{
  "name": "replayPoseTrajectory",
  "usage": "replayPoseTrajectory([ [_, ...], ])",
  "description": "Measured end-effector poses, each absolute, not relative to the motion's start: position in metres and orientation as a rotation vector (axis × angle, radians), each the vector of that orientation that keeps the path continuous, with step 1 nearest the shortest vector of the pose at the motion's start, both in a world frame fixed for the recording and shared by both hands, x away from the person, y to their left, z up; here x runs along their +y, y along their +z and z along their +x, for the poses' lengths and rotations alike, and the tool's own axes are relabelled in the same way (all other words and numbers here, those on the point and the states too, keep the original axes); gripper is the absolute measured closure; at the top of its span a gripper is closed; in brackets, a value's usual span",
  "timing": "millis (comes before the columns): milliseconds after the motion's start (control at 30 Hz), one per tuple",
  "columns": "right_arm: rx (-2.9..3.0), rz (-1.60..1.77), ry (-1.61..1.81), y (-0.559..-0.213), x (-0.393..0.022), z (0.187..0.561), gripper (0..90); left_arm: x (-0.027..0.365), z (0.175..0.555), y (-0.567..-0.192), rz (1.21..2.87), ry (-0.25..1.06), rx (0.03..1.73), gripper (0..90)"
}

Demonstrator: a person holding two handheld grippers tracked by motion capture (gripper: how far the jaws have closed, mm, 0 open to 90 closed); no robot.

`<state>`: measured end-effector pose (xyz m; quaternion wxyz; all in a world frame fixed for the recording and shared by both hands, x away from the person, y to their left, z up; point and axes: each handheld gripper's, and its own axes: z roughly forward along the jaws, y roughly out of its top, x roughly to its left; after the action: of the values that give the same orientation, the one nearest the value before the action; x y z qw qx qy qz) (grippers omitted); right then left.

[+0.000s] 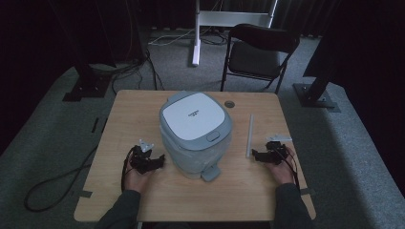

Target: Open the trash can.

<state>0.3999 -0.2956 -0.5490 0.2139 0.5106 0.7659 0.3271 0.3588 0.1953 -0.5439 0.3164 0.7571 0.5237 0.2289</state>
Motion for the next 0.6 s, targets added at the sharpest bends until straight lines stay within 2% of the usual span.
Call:
replayPoseTrajectory([
  [233,2.134,1.407,0.913,-0.549,-0.2969,0.4006,11.6,0.1953,0.3588,-0.5439,1.994,0.602,1.379,24.3],
  [433,2.113,1.413,0.925,-0.5482,-0.3008,0.4,20.4,0.1952,0.3586,-0.5439,1.993,0.602,1.38,24.3],
  [600,2.105,1.422,0.92,-0.5475,-0.3015,0.3996,23.6,0.1953,0.3586,-0.5439,1.993,0.603,1.38,24.3],
])
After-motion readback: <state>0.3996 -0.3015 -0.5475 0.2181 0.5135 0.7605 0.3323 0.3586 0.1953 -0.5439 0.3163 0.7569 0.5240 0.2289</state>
